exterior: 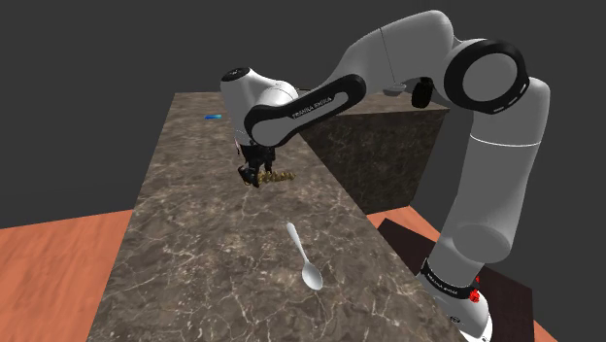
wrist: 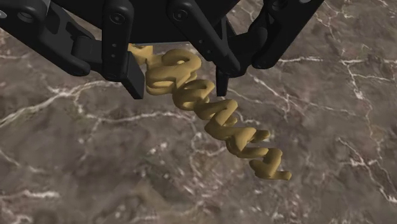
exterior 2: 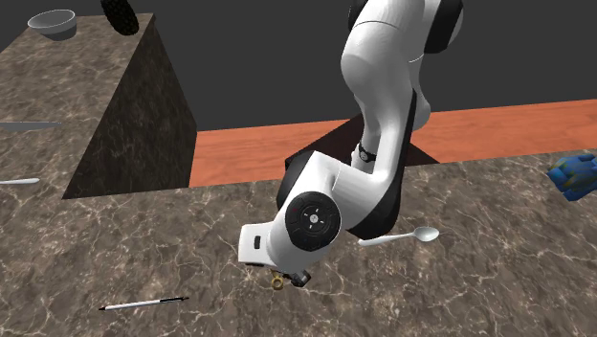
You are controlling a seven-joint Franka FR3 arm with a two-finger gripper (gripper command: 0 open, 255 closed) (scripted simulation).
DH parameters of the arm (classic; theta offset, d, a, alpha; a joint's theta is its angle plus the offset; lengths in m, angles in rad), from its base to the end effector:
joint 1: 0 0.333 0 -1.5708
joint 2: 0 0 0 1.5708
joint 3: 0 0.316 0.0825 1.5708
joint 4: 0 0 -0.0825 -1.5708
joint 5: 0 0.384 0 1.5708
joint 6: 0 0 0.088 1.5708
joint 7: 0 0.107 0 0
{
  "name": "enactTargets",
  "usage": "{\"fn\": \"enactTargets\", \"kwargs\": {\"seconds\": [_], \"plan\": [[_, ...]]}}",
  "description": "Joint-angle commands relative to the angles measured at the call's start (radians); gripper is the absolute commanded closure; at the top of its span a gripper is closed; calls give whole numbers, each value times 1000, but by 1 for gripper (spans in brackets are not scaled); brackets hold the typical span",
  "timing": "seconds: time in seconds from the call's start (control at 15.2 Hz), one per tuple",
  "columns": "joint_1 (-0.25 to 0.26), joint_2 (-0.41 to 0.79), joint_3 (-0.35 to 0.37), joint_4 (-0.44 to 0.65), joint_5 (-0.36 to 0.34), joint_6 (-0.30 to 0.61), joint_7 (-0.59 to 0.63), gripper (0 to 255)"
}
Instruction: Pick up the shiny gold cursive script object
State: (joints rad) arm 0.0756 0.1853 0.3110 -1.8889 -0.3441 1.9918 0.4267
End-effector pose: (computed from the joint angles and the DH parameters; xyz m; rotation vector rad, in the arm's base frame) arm 0.5620 0.1985 0.4086 2.8780 0.1580 0.0525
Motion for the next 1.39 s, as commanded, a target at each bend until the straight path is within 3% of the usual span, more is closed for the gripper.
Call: {"fn": "enactTargets", "kwargs": {"seconds": [0.0, 1.32], "plan": [[0, 1, 0, -1, 0, 0, 0, 255], [0, -51, 7, 138, 37, -179, -61, 255]]}}
